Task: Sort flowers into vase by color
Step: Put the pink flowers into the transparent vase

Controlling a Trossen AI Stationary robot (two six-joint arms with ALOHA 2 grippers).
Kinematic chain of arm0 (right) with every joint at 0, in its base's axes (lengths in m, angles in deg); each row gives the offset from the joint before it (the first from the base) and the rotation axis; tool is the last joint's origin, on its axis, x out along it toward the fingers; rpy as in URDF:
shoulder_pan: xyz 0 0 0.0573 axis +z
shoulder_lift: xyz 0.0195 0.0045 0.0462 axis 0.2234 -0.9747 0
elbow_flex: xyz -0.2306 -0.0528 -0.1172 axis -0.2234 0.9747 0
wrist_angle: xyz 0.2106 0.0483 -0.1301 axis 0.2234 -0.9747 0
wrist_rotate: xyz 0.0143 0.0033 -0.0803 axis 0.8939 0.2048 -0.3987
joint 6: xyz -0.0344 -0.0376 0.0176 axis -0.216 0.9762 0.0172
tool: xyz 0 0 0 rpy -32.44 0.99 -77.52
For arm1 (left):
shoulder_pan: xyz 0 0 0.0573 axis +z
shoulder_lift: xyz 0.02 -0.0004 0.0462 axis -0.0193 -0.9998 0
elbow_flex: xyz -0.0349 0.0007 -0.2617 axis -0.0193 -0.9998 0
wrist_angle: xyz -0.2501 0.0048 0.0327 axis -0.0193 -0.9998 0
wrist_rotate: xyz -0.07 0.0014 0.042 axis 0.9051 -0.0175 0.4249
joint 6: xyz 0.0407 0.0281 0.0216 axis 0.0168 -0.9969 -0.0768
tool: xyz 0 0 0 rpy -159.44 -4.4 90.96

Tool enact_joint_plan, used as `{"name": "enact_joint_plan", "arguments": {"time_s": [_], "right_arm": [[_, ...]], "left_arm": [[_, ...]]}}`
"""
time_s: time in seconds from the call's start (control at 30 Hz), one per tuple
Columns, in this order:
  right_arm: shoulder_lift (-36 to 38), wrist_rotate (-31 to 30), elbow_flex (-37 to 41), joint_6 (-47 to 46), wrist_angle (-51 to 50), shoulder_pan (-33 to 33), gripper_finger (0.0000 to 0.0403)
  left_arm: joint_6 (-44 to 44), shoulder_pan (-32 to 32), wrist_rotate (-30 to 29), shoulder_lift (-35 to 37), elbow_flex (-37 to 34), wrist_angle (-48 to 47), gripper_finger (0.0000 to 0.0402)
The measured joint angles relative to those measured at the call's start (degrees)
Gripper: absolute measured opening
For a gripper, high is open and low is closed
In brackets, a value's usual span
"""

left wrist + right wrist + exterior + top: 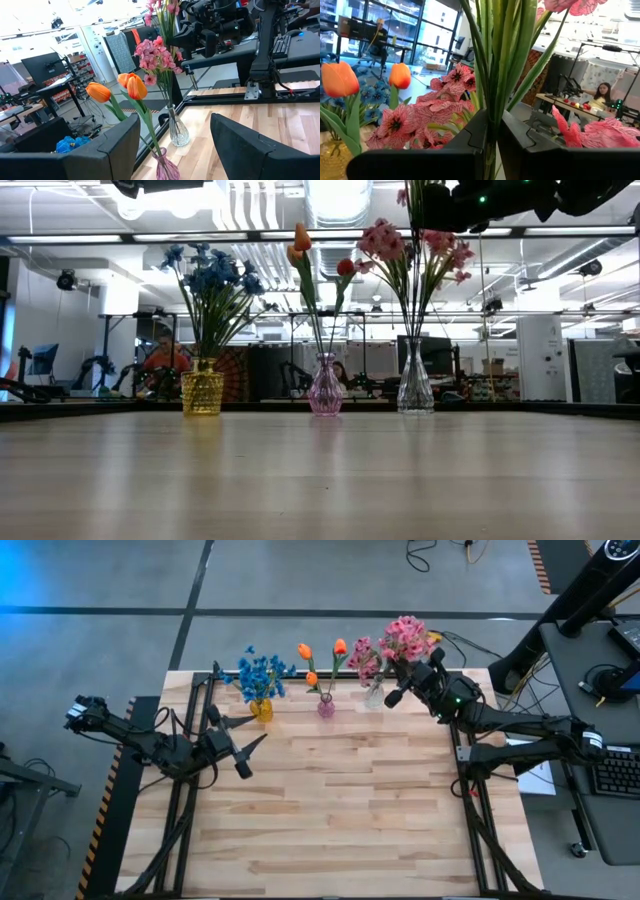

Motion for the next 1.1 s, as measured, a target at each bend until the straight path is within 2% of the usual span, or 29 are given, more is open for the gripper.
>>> {"name": "enact_joint_plan", "arguments": {"time_s": [1.1], "right_arm": [[-0.32, -0.43, 0.02, -1.56, -2.02, 0.00, 0.0026]], "left_arm": [[0.00, 0.01, 0.02, 0.00, -0.01, 0.00, 0.0224]]}}
